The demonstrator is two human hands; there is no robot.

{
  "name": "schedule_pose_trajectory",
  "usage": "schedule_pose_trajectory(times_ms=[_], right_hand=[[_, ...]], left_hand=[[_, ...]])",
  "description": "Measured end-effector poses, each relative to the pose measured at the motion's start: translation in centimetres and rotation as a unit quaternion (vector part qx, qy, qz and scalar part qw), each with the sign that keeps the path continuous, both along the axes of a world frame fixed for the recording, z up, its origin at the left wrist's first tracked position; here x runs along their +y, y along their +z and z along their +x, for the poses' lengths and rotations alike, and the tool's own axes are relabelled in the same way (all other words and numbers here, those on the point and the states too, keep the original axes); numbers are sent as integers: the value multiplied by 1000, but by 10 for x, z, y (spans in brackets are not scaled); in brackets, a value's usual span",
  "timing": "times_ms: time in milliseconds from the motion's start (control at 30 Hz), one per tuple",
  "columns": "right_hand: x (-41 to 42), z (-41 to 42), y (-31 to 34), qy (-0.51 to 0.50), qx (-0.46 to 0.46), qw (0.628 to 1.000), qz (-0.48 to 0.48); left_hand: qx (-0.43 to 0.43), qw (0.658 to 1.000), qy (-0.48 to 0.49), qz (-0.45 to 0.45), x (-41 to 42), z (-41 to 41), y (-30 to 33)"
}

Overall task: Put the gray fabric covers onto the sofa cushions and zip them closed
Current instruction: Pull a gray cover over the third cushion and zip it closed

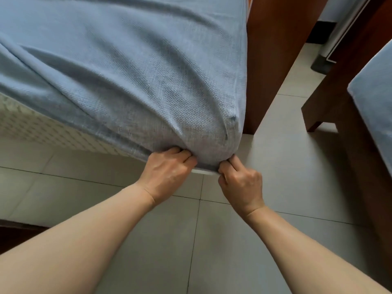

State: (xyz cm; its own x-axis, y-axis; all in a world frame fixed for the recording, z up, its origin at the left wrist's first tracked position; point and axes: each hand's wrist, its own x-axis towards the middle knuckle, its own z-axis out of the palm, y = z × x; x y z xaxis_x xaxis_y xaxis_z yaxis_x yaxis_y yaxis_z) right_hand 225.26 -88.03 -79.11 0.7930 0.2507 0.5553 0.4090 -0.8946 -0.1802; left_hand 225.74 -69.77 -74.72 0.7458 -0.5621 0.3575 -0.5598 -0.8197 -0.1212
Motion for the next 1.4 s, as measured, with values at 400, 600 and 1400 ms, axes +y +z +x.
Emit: schedule_pose_trajectory(times_ms=[400, 600, 1400], right_hand=[[4, -9, -2, -81, 59, 995, -7], [25, -33, 31, -104, 95, 990, 19], [195, -24, 95, 29, 174, 967, -184]], left_hand=[[-3, 999, 14, 45, 25, -6, 5], [-48, 994, 67, 71, 72, -15, 37], [150, 942, 297, -48, 198, -34, 54]])
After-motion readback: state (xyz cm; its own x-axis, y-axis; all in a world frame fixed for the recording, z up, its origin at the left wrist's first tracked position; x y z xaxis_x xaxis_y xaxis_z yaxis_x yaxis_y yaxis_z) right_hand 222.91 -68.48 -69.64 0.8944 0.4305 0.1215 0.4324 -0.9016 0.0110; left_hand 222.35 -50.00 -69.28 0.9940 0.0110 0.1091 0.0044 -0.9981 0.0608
